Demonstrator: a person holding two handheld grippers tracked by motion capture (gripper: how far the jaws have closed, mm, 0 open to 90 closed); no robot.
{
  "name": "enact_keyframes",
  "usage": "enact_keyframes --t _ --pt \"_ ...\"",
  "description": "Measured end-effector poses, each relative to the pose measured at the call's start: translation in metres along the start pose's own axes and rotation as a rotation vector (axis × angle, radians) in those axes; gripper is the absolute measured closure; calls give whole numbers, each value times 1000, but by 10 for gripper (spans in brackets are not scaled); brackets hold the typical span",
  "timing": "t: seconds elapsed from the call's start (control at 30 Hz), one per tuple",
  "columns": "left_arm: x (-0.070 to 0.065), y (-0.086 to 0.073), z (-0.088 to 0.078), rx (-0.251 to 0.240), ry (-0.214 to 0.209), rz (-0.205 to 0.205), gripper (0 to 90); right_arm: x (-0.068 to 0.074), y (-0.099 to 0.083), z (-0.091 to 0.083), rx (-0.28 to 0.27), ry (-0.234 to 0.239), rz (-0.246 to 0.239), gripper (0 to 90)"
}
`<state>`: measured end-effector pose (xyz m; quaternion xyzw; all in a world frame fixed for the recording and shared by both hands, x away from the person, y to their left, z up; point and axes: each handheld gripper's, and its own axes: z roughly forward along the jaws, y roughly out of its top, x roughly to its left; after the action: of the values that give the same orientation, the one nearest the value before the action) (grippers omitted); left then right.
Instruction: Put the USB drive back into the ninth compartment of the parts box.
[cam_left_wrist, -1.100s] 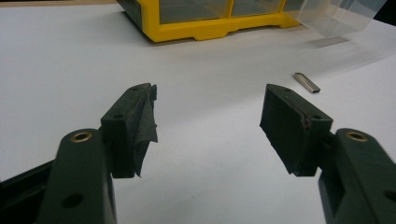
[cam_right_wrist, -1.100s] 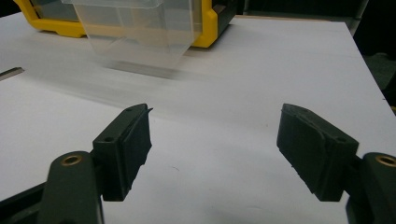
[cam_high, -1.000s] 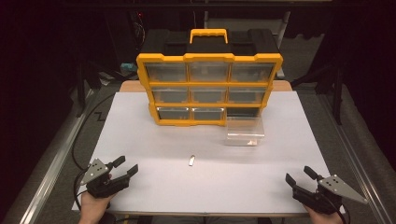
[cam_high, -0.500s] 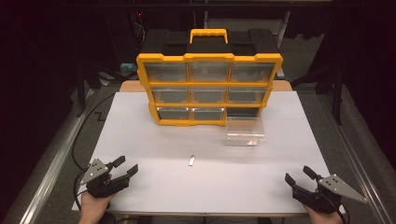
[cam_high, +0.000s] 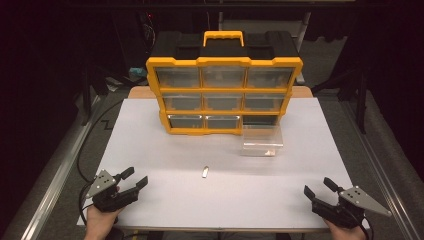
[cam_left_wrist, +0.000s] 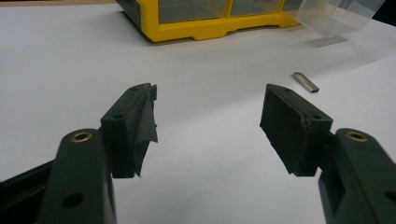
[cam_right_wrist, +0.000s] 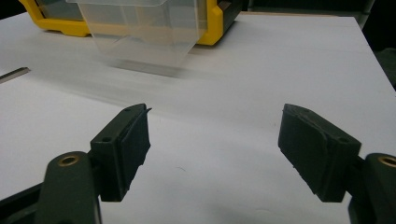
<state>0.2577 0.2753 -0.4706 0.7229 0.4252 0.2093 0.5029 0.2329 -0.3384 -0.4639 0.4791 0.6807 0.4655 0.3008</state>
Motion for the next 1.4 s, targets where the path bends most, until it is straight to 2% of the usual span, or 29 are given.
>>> enact_keyframes --t 0.93,1.13,1.4 --pt "0 0 0 -1 6 1 360 11 6 10 0 37 -27 240" --pt "0 0 1 -1 7 -1 359 16 8 14 0 46 -45 237" --pt "0 0 1 1 6 1 359 19 9 16 -4 62 -39 237"
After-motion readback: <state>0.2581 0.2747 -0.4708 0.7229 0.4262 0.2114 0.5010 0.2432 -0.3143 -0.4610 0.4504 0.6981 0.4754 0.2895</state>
